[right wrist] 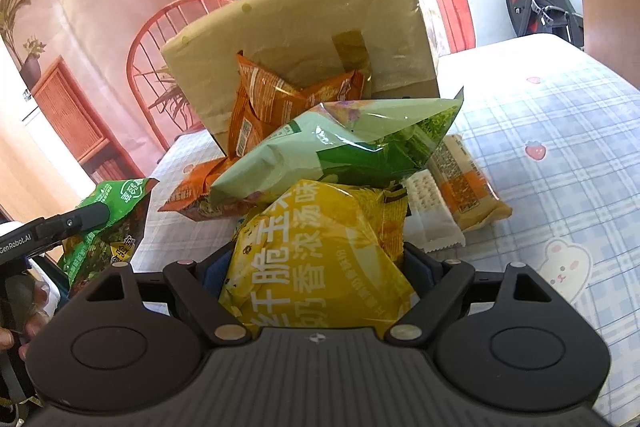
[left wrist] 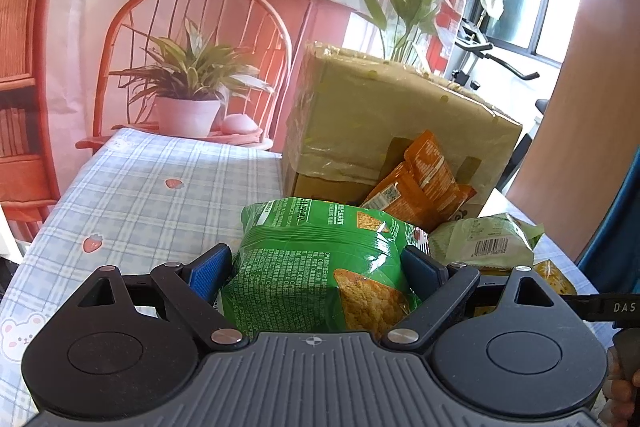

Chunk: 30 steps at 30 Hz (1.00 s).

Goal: Organize snacks
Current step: 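Lift the yellow bag with the right gripper while the left lifts the green bag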

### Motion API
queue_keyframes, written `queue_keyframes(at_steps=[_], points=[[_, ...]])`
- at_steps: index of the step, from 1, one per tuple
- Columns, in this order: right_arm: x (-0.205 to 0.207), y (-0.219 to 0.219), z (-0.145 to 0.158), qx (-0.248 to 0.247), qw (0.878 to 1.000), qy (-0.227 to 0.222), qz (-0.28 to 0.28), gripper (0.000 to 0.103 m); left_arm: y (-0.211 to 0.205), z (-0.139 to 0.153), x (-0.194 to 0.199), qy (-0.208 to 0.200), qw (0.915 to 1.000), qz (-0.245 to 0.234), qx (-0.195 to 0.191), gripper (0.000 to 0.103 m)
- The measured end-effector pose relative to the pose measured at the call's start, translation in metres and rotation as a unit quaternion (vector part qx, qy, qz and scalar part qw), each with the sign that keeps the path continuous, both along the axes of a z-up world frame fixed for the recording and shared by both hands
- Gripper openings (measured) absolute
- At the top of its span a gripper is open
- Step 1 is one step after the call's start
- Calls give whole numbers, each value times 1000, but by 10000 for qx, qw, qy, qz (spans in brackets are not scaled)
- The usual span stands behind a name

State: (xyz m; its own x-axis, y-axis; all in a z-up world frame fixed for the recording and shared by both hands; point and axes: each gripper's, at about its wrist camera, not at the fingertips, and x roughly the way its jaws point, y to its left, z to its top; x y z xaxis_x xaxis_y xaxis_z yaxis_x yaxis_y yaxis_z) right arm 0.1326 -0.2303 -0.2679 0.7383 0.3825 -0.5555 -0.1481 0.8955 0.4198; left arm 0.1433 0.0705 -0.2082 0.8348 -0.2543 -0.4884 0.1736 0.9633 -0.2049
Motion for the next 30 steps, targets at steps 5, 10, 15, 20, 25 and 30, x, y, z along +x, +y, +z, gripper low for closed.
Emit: queue_keyframes(at_steps=[5, 10, 15, 20, 25, 30], points=[[4, 11, -8, -338, 9989, 293, 150, 85, -1, -1, -1, 41, 10000, -11, 8, 93], [2, 13, -15, -441, 9977, 488, 158, 85, 2, 1, -1, 49, 10000, -37, -30, 93], [-3, 7, -11, -472, 9976, 513, 28, 85, 3, 2, -2, 30, 9999, -48, -97, 93], [-11, 3, -6, -587, 9972, 462, -26, 85, 2, 1, -6, 20, 9999, -81, -142, 93], [-17, -10, 2, -616, 9971, 373, -251, 85, 2, 3, -7, -14, 9997, -118, -197, 93], [-25, -26, 17, -611, 9970, 118, -460, 85, 0, 10, -7, -86, 9996, -144, -236, 93]])
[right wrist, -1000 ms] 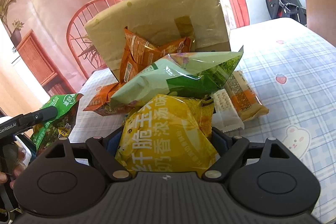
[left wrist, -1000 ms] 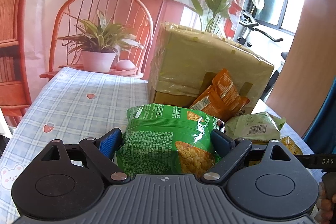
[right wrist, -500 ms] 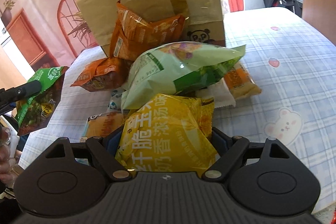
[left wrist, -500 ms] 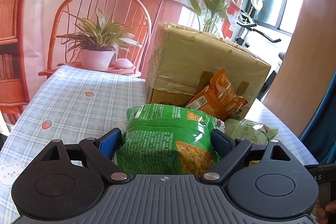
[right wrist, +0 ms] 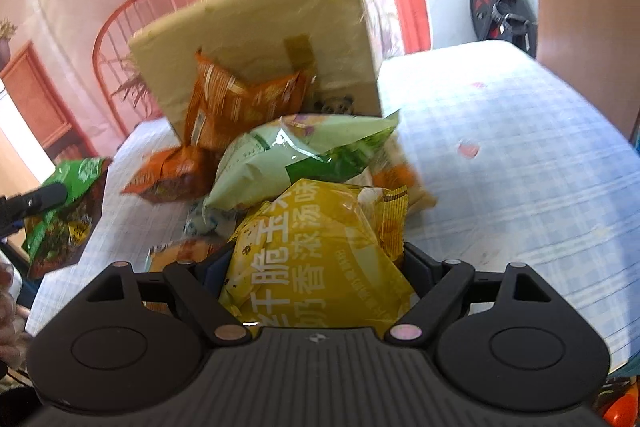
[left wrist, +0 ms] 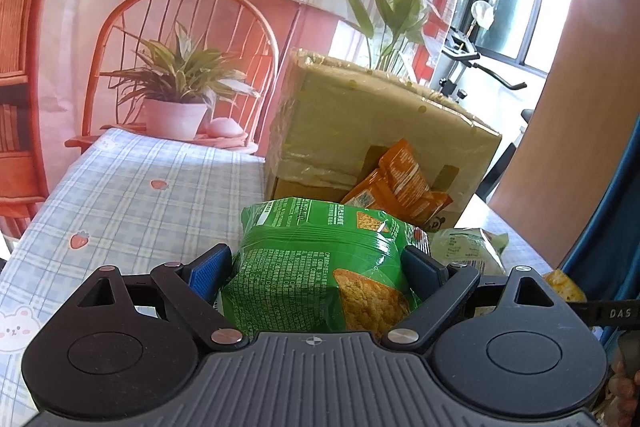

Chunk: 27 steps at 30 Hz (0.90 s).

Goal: Organize snacks
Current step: 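Lift the yellow bag with the right gripper while the left lifts the green bag, then carry both bags over the plastic-lined box and open both grippers to drop them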

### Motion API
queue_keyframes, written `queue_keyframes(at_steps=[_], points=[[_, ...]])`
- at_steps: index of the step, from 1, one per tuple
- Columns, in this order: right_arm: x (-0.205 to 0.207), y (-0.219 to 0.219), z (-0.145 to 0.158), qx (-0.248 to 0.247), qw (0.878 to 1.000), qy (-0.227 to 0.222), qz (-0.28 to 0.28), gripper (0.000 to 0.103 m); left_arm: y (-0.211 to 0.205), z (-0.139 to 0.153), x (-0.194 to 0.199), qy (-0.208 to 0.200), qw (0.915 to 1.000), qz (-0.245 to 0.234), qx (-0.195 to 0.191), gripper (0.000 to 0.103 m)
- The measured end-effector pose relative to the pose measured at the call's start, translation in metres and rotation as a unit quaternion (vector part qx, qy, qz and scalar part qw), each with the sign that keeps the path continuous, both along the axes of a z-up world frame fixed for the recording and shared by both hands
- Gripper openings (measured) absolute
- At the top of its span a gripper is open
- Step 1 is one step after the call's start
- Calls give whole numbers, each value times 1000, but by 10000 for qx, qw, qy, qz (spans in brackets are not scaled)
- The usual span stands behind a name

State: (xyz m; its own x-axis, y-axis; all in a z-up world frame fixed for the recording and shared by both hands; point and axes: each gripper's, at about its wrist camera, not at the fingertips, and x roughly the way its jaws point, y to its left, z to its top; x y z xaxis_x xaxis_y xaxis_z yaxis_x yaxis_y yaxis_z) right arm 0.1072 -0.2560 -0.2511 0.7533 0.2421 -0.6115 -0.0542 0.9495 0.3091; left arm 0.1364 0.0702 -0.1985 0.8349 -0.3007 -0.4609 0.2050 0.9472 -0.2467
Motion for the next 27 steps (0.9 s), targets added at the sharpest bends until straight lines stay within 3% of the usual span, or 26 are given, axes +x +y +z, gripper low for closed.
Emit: queue_keyframes(at_steps=[27], points=[[0, -26, 53, -56, 9961, -860, -170, 85, -11, 36, 9, -403, 9991, -73, 52, 93]])
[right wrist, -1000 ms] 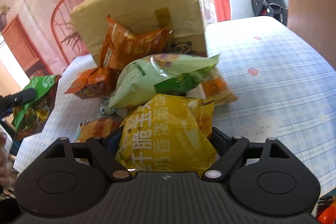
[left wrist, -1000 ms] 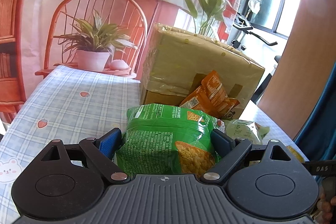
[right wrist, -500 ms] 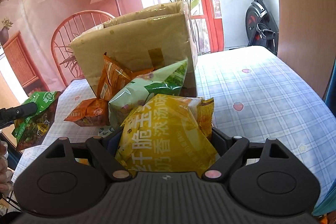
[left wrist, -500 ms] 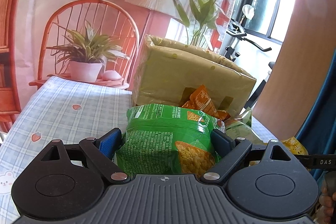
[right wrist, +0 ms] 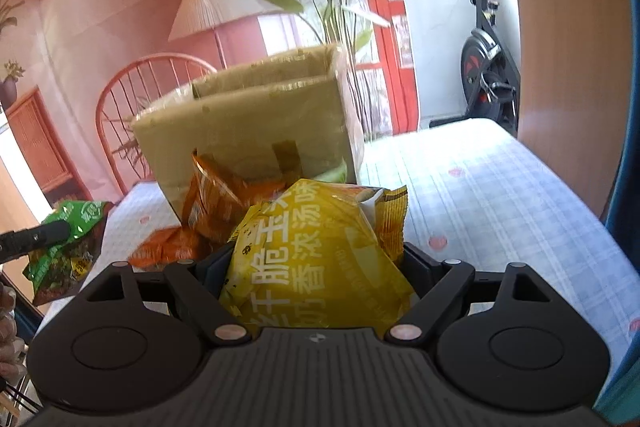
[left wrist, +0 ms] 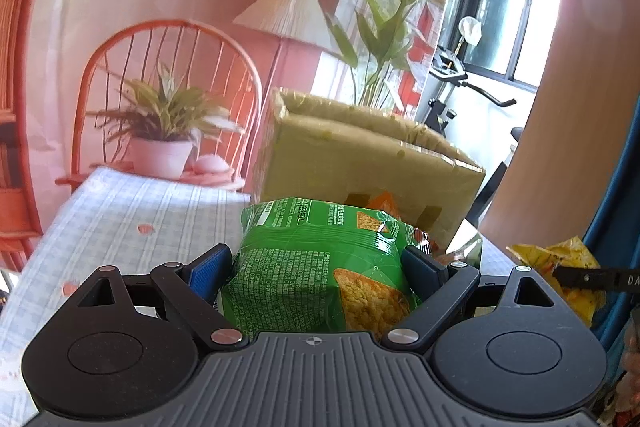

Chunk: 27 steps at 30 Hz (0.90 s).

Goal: Organize snacks
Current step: 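Carry both bags over the plastic-lined box and open both grippers to drop them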

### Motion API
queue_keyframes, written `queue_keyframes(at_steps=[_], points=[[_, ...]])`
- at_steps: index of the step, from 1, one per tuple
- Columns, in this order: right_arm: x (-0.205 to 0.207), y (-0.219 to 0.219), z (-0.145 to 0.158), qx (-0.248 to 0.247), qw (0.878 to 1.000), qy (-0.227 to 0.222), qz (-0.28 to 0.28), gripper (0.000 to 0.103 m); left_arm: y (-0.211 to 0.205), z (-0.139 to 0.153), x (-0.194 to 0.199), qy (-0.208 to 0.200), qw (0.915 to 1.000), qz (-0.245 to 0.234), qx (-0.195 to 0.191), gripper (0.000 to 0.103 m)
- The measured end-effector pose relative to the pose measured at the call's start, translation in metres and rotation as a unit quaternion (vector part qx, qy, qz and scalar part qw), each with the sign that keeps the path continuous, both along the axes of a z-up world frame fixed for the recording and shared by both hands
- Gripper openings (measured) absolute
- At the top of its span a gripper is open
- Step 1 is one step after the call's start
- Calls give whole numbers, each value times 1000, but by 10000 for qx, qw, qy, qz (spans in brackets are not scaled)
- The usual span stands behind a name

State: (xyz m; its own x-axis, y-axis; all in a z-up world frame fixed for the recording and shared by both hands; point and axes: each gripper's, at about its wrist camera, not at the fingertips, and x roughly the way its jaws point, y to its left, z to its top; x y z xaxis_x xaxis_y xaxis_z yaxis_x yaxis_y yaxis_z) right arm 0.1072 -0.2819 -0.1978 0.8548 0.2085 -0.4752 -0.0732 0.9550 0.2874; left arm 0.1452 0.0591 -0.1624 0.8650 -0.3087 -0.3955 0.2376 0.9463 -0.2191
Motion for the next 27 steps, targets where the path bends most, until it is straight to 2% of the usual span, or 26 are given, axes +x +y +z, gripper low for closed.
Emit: queue_keyframes(at_steps=[8, 16, 20, 24, 27], points=[[40, 5, 48, -136, 9975, -613, 313, 85, -13, 46, 29, -366, 9992, -21, 185, 93], [106, 17, 89, -411, 9910, -1168, 513, 85, -37, 93, 78, -729, 9961, -9, 506, 93], [151, 26, 93, -510, 9878, -1294, 699, 85, -50, 100, 115, -806, 9951, -48, 576, 93], [196, 33, 91, -489, 9870, -1270, 860, 85, -56, 96, 157, -571, 9967, -78, 566, 93], [229, 38, 86, -574, 9878, -1149, 883, 85, -63, 93, 183, -484, 9963, -40, 711, 93]])
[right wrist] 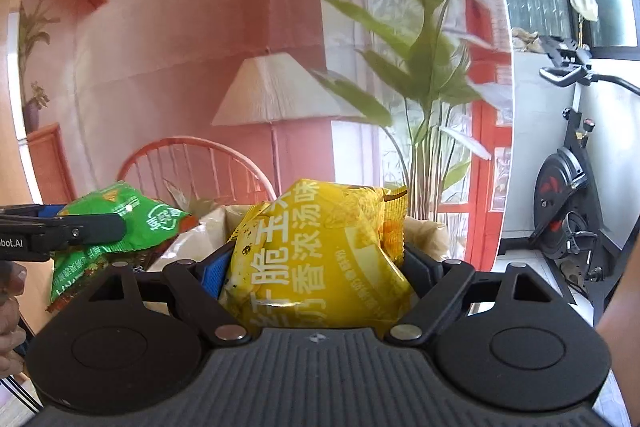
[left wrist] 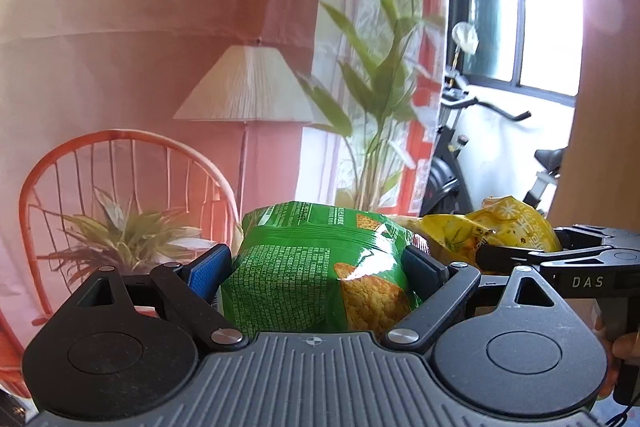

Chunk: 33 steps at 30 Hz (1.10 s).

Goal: Organize snacks
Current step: 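Carry both bags over the plastic-lined box and open both grippers to drop them, then move both grippers back from the lined box to the snack pile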

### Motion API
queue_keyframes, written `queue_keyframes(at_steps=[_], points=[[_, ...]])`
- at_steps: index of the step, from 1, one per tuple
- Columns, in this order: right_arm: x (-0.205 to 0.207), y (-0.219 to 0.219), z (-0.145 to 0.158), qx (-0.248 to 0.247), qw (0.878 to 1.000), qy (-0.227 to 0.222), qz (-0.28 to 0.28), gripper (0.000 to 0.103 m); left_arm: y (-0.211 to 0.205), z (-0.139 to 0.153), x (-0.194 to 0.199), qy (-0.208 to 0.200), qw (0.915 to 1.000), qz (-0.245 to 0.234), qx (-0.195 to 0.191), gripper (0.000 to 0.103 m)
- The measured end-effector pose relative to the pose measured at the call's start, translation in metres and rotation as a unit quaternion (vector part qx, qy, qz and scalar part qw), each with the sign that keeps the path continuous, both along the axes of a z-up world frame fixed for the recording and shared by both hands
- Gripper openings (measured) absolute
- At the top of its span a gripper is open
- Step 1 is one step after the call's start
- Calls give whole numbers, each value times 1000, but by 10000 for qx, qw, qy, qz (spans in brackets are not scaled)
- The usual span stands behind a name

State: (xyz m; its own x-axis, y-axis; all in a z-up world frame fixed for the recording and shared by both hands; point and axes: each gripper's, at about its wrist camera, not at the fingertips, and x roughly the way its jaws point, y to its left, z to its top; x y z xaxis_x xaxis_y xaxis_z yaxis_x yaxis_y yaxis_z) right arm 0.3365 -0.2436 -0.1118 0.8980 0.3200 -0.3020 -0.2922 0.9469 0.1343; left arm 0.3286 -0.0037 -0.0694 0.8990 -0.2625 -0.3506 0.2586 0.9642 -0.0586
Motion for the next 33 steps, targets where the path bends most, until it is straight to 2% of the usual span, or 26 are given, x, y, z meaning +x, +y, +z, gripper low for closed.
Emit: queue_keyframes(at_steps=[7, 14, 16, 18, 26, 33], points=[[46, 3, -19, -163, 9994, 305, -43, 86, -8, -9, 40, 162, 9997, -52, 200, 94], [65, 2, -35, -152, 9976, 661, -107, 89, -24, -21, 60, 397, 9974, -206, 560, 96], [65, 3, -37, -178, 9974, 686, -139, 91, -24, -23, 62, 439, 9972, -260, 551, 96], [63, 3, -38, -154, 9973, 700, -156, 99, -24, -24, 65, 443, 9972, -236, 556, 96], [48, 2, -30, -139, 9979, 604, -209, 99, -12, -18, 56, 482, 9980, -121, 384, 96], [19, -4, -13, 29, 9987, 445, -240, 99, 2, -1, 24, 364, 9987, -76, 360, 96]])
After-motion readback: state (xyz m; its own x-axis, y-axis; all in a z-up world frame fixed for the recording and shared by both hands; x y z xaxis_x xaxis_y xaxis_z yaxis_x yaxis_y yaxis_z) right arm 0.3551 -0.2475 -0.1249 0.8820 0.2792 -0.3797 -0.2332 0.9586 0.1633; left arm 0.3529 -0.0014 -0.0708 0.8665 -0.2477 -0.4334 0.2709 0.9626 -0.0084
